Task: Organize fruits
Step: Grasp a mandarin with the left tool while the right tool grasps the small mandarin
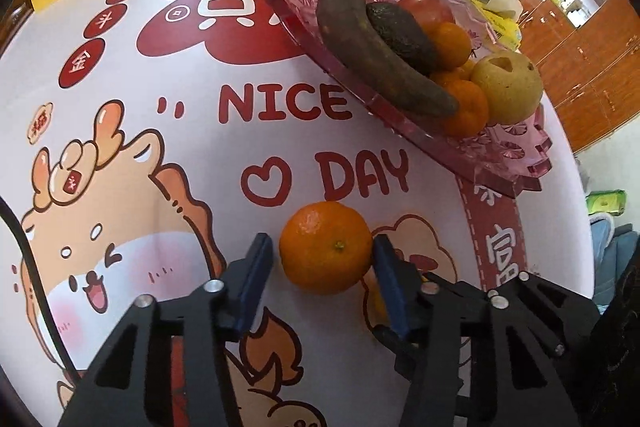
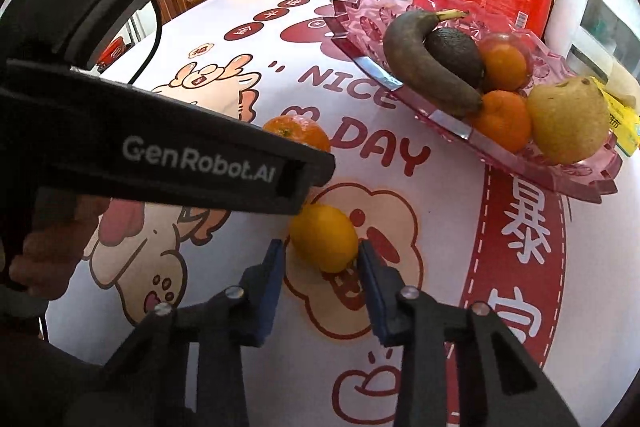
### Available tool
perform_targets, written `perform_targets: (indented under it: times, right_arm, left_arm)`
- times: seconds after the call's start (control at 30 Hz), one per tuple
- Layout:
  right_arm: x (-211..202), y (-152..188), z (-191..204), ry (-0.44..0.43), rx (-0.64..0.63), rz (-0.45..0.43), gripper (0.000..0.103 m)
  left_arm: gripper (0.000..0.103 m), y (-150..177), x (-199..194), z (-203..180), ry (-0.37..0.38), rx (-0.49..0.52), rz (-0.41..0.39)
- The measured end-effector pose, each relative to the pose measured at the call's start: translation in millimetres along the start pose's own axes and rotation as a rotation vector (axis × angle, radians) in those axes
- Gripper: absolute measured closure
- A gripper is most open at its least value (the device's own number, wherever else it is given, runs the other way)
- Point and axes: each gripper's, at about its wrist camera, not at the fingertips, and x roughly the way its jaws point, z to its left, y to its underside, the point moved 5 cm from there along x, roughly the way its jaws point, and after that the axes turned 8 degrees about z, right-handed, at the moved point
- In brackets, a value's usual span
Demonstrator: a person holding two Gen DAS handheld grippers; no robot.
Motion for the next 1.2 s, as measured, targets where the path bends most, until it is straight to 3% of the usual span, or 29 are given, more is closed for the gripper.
perform_targets:
  times: [0.27,0.57,0.93,1.2]
  right_arm:
    - [0.0,0.6,-0.7,-0.023,0.023,-0.002,0.070]
    - [-8.6,3.2,6.4,-0.063,0.033,-0.012,0.071]
    - [-53.2,1.8,8.6,-0.096,0.004,-0.111,0.071]
    - [-97.0,-11.4,-10.7,-0.082,-0.006,-0.208,0.071]
  left_arm:
    - [0.060,6.4,-6.6,7.8,0.006,-0.019,0.002]
    - [0.060,14.7,-38.8,17.3,-0.021,-0.076,-0.073]
    - [0.060,25.1,-82.8,13.5,-0.055,-0.119,-0.166]
    - [0.060,21.7,-112.1,-2.6,-0.070,-0.127,-0.252]
